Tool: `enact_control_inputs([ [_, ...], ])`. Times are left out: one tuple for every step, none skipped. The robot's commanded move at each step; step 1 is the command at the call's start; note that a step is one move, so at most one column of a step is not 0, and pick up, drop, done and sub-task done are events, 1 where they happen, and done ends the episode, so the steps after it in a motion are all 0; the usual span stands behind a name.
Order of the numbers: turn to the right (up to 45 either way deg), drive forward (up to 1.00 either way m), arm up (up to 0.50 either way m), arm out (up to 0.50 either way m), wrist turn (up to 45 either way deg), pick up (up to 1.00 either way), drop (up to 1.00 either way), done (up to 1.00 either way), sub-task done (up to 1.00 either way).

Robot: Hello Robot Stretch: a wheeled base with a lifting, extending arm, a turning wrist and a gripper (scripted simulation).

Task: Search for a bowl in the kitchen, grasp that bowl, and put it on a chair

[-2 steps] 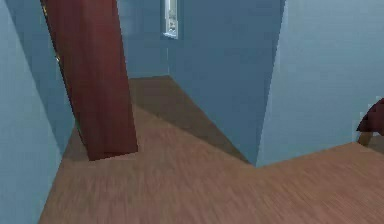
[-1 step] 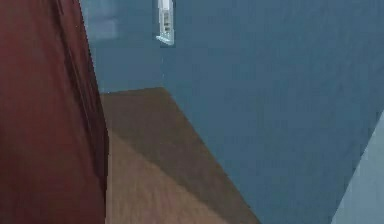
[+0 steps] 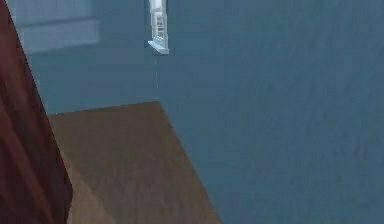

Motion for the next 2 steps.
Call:
enact_control_inputs([
  [-33.0,0.0,0.0,0.0,0.0,0.0,0.0,0.0,0.0],
  [0.0,0.05,0.0,0.0,0.0,0.0,0.0,0.0,0.0],
])
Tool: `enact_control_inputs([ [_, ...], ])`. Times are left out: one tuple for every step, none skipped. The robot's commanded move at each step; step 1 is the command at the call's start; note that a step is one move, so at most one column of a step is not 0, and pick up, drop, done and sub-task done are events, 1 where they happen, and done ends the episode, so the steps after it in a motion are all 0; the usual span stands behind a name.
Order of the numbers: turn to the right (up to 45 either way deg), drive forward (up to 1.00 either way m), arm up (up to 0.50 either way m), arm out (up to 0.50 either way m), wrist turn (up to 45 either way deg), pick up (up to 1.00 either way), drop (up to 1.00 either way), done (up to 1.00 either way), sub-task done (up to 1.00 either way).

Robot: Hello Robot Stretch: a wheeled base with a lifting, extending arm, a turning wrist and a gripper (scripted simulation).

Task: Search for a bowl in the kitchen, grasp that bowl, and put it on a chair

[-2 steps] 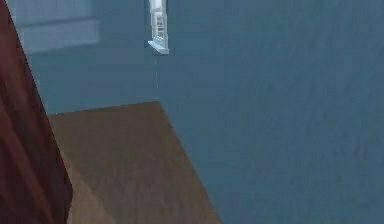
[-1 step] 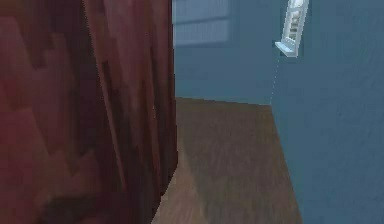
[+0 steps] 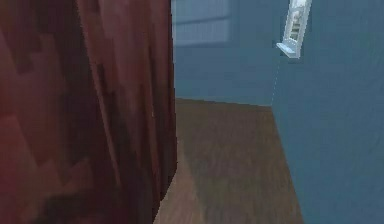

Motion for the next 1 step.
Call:
enact_control_inputs([
  [12.0,0.0,0.0,0.0,0.0,0.0,0.0,0.0,0.0],
])
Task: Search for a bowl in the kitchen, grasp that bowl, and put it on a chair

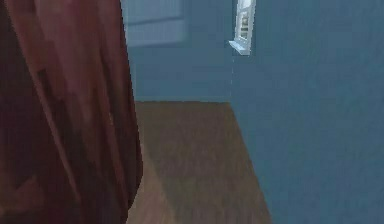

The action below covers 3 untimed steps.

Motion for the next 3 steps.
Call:
enact_control_inputs([
  [0.0,1.0,0.0,0.0,0.0,0.0,0.0,0.0,0.0],
  [3.0,0.0,0.0,0.0,0.0,0.0,0.0,0.0,0.0],
  [0.0,0.8,0.0,0.0,0.0,0.0,0.0,0.0,0.0],
])
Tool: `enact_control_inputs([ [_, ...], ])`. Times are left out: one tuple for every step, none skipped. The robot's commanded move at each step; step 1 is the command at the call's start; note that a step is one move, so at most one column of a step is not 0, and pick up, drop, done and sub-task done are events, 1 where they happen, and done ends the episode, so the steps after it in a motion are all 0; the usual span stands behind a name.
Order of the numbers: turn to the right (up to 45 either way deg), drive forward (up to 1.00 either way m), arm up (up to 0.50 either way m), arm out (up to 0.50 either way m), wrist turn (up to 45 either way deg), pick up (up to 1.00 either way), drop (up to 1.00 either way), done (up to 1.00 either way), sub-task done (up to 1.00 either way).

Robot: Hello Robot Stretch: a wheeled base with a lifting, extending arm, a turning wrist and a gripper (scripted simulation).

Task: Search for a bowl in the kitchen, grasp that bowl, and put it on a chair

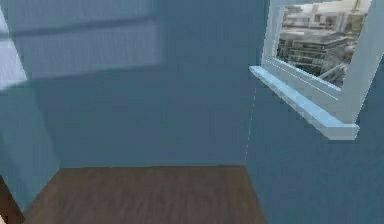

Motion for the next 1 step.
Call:
enact_control_inputs([
  [-45.0,0.0,0.0,0.0,0.0,0.0,0.0,0.0,0.0],
])
